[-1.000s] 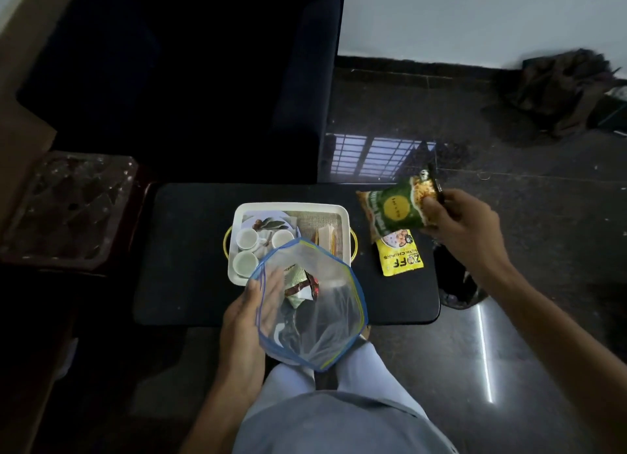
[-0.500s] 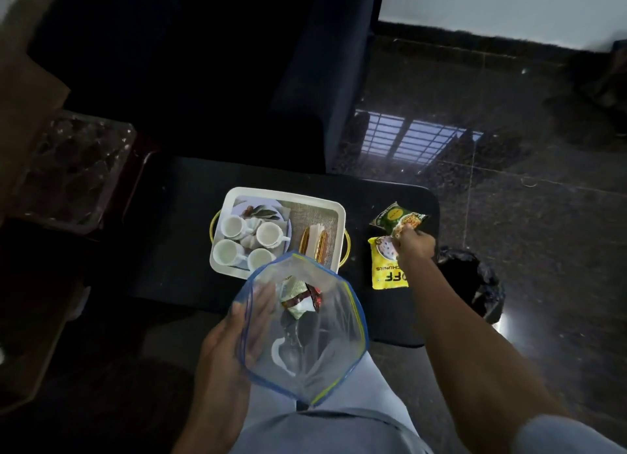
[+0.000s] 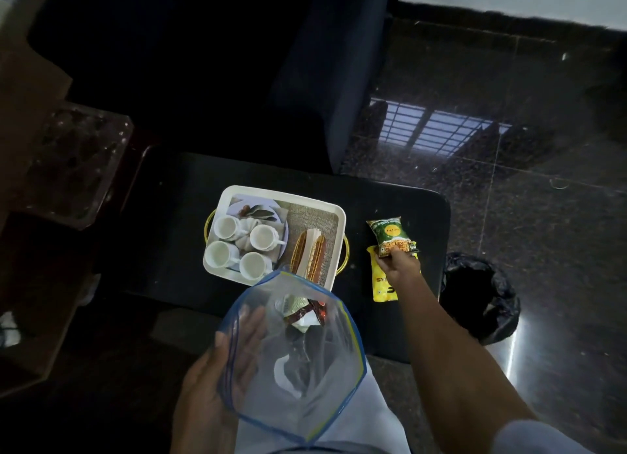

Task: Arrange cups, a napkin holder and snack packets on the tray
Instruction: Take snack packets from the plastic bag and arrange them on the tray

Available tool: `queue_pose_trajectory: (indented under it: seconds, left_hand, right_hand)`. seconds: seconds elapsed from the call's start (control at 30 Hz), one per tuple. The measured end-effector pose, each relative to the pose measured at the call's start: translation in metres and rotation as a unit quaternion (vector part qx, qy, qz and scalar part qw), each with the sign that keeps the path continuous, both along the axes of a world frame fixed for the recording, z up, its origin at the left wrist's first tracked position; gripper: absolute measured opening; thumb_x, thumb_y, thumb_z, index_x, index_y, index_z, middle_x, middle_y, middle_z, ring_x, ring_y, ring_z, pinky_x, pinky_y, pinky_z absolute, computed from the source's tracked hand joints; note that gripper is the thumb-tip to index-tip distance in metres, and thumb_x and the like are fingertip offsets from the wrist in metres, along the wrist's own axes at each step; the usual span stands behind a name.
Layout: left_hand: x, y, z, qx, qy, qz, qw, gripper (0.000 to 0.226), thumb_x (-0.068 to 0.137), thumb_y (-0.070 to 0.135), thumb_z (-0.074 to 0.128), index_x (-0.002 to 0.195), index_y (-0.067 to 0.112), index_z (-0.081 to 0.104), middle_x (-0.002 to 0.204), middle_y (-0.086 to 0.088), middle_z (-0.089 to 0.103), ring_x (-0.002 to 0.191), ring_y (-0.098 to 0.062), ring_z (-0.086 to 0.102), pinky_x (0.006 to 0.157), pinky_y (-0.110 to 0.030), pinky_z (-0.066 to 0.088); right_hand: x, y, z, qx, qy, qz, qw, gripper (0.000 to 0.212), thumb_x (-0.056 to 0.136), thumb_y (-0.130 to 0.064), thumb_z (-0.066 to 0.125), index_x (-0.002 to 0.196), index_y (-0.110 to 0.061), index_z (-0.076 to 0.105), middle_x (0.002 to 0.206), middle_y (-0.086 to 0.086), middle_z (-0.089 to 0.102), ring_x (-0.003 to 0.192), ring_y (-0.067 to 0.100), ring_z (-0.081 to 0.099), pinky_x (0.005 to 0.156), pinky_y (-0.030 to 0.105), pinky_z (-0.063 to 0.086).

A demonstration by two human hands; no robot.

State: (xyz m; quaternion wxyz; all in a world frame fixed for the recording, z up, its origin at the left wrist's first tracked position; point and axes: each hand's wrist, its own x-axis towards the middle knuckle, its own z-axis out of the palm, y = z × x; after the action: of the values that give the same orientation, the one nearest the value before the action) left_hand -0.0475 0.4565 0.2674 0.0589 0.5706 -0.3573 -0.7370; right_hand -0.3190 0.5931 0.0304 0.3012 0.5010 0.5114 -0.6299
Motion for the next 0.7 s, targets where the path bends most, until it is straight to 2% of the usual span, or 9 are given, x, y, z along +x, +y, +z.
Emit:
queue_pose_trajectory:
  seconds: [0.13,0.2,0.33,0.4,0.5,0.6,0.67,0.7]
  left_hand:
    - [-0.005,0.003,0.000,-0.010,0.040,-0.006,0.999,0.046,0.086,0.041,0.047,0.112,0.017,0.075,0.126,-0.003,0.073,0.112,-0.010,0.071,0.112,-0.040,0.034]
    - [-0.005,0.002,0.001,-0.019,0.041,-0.021,0.999,0.044,0.086,0.041,0.047,0.107,0.021,0.079,0.126,-0.001,0.074,0.113,-0.008,0.070,0.110,-0.038,0.036]
    - [-0.005,-0.005,0.009,-0.033,0.052,-0.060,0.996,0.039,0.089,0.040,0.047,0.102,0.031,0.082,0.124,0.001,0.074,0.115,-0.008,0.069,0.095,-0.026,0.057]
    - [-0.003,-0.009,0.010,-0.042,0.056,-0.077,0.995,0.041,0.091,0.040,0.046,0.109,0.025,0.080,0.124,0.002,0.074,0.116,-0.007,0.069,0.083,-0.016,0.057]
    - [0.001,-0.020,0.017,-0.032,0.080,-0.115,0.990,0.049,0.094,0.041,0.045,0.132,0.015,0.064,0.128,0.004,0.072,0.120,-0.006,0.066,0.083,-0.011,0.055]
    - [0.001,-0.031,0.021,-0.031,0.109,-0.141,0.983,0.050,0.094,0.038,0.044,0.132,0.011,0.061,0.126,0.003,0.073,0.117,-0.005,0.068,0.084,-0.013,0.055]
    - [0.002,-0.039,0.026,-0.034,0.120,-0.166,0.978,0.048,0.092,0.039,0.045,0.129,0.015,0.062,0.126,0.003,0.073,0.118,-0.006,0.067,0.097,-0.021,0.053]
    - [0.003,-0.042,0.029,-0.037,0.123,-0.174,0.976,0.047,0.091,0.041,0.045,0.128,0.017,0.064,0.126,0.003,0.073,0.119,-0.008,0.067,0.102,-0.027,0.050]
  right_hand:
    - [0.010,0.005,0.002,-0.012,-0.004,-0.011,1.000,0.037,0.100,0.002,0.051,0.135,0.010,0.041,0.125,0.031,0.058,0.110,0.038,0.063,0.100,0.053,0.051]
    - [0.018,0.010,0.009,-0.029,0.001,-0.015,0.999,0.036,0.099,0.006,0.048,0.134,0.011,0.043,0.130,0.030,0.058,0.117,0.039,0.062,0.098,0.049,0.053]
    - [0.038,0.019,0.038,-0.058,0.018,-0.017,0.998,0.033,0.101,0.002,0.049,0.131,0.013,0.048,0.132,0.028,0.058,0.121,0.033,0.061,0.099,0.043,0.053]
    - [0.049,0.021,0.066,-0.066,0.054,-0.020,0.996,0.031,0.099,-0.001,0.054,0.126,0.013,0.053,0.123,0.025,0.063,0.109,0.026,0.067,0.089,0.035,0.057]
    - [0.074,0.017,0.125,-0.044,0.177,0.006,0.983,0.019,0.095,-0.009,0.063,0.111,0.001,0.064,0.103,0.017,0.067,0.095,0.021,0.069,0.073,0.024,0.059]
    - [0.113,0.008,0.196,-0.081,0.323,0.116,0.936,0.008,0.091,-0.022,0.070,0.090,-0.014,0.071,0.088,0.009,0.070,0.085,0.017,0.069,0.075,0.025,0.057]
    - [0.141,-0.001,0.237,-0.055,0.417,0.257,0.870,0.010,0.088,-0.026,0.072,0.087,-0.015,0.072,0.085,0.003,0.073,0.080,0.015,0.070,0.075,0.025,0.057]
    - [0.154,-0.006,0.252,-0.038,0.459,0.335,0.822,0.009,0.089,-0.024,0.072,0.090,-0.016,0.074,0.087,0.000,0.075,0.080,0.013,0.071,0.075,0.023,0.056]
